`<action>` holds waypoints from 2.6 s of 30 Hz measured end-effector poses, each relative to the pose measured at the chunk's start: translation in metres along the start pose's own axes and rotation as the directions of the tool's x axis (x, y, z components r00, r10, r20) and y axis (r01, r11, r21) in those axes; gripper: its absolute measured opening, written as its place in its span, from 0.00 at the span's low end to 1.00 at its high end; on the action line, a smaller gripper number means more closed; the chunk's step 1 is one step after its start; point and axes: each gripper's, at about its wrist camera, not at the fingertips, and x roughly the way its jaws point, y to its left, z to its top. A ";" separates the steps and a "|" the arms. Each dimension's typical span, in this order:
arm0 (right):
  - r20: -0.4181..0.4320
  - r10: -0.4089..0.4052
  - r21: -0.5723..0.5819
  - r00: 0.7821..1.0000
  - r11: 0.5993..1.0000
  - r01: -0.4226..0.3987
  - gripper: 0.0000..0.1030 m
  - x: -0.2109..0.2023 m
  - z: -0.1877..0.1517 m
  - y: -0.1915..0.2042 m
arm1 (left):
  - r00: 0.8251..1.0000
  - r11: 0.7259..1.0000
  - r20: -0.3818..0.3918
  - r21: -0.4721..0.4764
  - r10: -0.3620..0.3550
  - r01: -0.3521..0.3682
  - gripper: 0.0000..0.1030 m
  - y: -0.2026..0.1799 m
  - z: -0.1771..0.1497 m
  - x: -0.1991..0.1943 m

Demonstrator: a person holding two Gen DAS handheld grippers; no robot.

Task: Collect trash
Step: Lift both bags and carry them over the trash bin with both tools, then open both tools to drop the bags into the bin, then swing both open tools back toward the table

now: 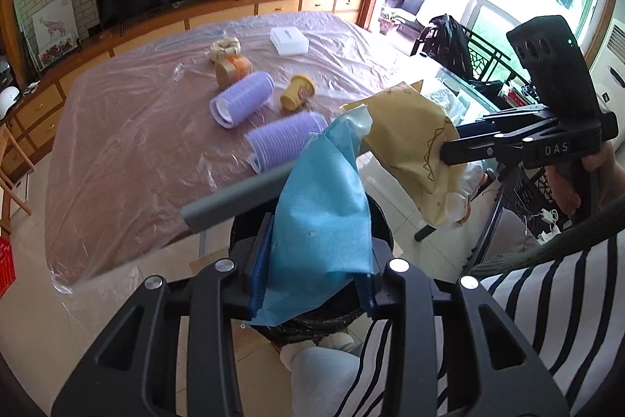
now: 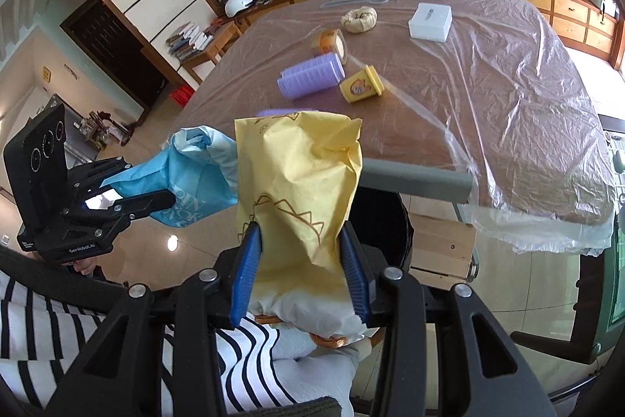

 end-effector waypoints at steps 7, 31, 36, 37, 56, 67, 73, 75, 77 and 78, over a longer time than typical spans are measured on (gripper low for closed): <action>-0.069 -0.030 -0.015 0.997 0.999 0.029 0.39 0.023 -0.012 -0.001 | 0.998 1.000 -0.056 -0.008 0.006 -0.007 0.37 0.001 -0.013 0.020; -0.182 -0.089 0.070 0.979 0.992 0.103 0.39 0.086 -0.028 -0.030 | 0.980 0.999 -0.197 -0.021 0.025 -0.030 0.37 0.011 -0.039 0.084; -0.188 -0.101 0.072 0.977 0.991 0.117 0.34 0.097 -0.025 -0.031 | 0.976 0.999 -0.215 -0.015 0.031 -0.035 0.37 0.011 -0.037 0.099; -0.191 -0.106 0.070 0.976 0.990 0.122 0.34 0.100 -0.025 -0.033 | 0.975 0.999 -0.220 -0.015 0.033 -0.037 0.37 0.011 -0.036 0.103; -0.240 -0.119 0.091 0.964 0.985 0.144 0.49 0.124 -0.018 -0.029 | 0.967 0.997 -0.246 0.045 0.072 -0.063 0.84 -0.002 -0.039 0.134; 0.197 -0.083 0.034 0.977 0.996 0.078 0.96 -0.004 0.002 0.006 | 0.994 0.997 0.080 -0.004 0.073 -0.073 0.96 -0.001 -0.010 0.025; 0.628 -0.170 -0.015 0.760 0.973 0.230 0.96 -0.084 0.046 0.043 | 0.929 0.979 0.316 -0.136 0.190 -0.154 0.98 0.018 0.047 -0.025; 0.613 -0.251 0.016 0.749 0.952 0.306 0.96 -0.080 0.065 0.045 | 0.933 0.976 0.308 -0.169 0.187 -0.140 0.98 0.028 0.063 -0.025; 0.570 -0.254 0.008 0.781 0.953 0.304 0.96 -0.070 0.083 0.042 | 0.930 0.975 0.318 -0.175 0.186 -0.135 0.98 0.035 0.081 -0.022; 0.559 -0.249 0.007 0.791 0.955 0.295 0.96 -0.067 0.091 0.039 | 0.928 0.975 0.321 -0.170 0.191 -0.141 0.98 0.038 0.090 -0.020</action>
